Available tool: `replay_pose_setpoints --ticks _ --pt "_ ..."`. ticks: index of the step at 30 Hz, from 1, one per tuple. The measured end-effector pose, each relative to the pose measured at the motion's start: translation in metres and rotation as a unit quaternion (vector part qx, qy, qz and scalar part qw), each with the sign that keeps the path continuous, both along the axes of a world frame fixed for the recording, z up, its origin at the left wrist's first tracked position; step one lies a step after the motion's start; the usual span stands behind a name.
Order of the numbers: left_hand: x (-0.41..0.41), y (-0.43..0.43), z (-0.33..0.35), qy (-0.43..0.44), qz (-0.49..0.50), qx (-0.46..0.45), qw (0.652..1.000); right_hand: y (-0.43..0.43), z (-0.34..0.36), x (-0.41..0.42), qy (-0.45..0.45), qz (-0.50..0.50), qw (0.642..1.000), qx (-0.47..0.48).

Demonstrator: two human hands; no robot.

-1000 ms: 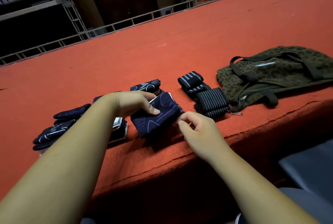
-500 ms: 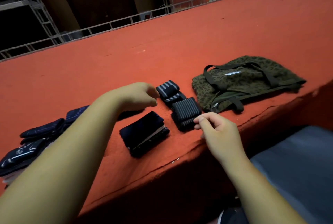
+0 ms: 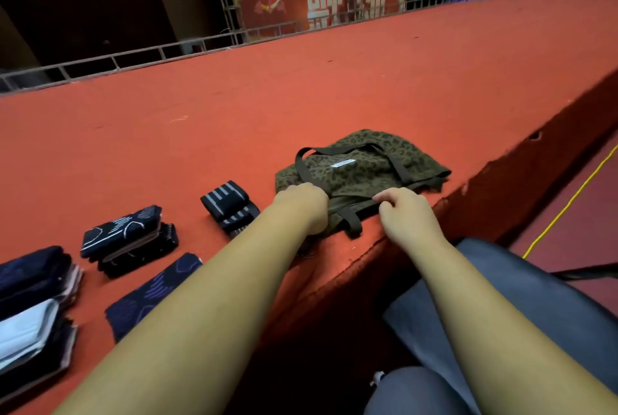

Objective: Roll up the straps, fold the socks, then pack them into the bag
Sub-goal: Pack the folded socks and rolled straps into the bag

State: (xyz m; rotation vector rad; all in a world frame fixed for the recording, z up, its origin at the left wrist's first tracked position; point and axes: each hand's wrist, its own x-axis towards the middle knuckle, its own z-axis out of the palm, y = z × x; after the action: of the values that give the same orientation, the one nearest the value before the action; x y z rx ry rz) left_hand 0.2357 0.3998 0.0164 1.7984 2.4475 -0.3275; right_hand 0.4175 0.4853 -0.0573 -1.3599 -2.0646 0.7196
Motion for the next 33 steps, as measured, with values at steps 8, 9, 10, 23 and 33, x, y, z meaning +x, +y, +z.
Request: replay_pose_setpoints --ticks 8,9,10,23,33 --pt "-0.023 0.003 0.014 -0.166 -0.026 0.302 0.938 0.023 0.001 -0.004 -0.181 0.058 0.981 0.046" --pt "-0.023 0.000 0.020 -0.197 -0.027 0.314 0.928 0.028 0.008 -0.004 -0.159 0.047 0.986 0.029" --pt "-0.022 -0.003 0.027 -0.217 -0.029 0.325 0.920 0.034 0.015 -0.003 -0.130 0.030 0.991 0.016" --pt "-0.011 -0.045 0.110 -0.394 -0.086 0.396 0.825 0.043 0.151 0.036 0.033 0.070 0.984 0.159" --pt "-0.023 -0.047 0.073 -0.265 0.044 0.297 0.916 0.027 0.085 0.000 -0.077 0.160 0.969 0.172"
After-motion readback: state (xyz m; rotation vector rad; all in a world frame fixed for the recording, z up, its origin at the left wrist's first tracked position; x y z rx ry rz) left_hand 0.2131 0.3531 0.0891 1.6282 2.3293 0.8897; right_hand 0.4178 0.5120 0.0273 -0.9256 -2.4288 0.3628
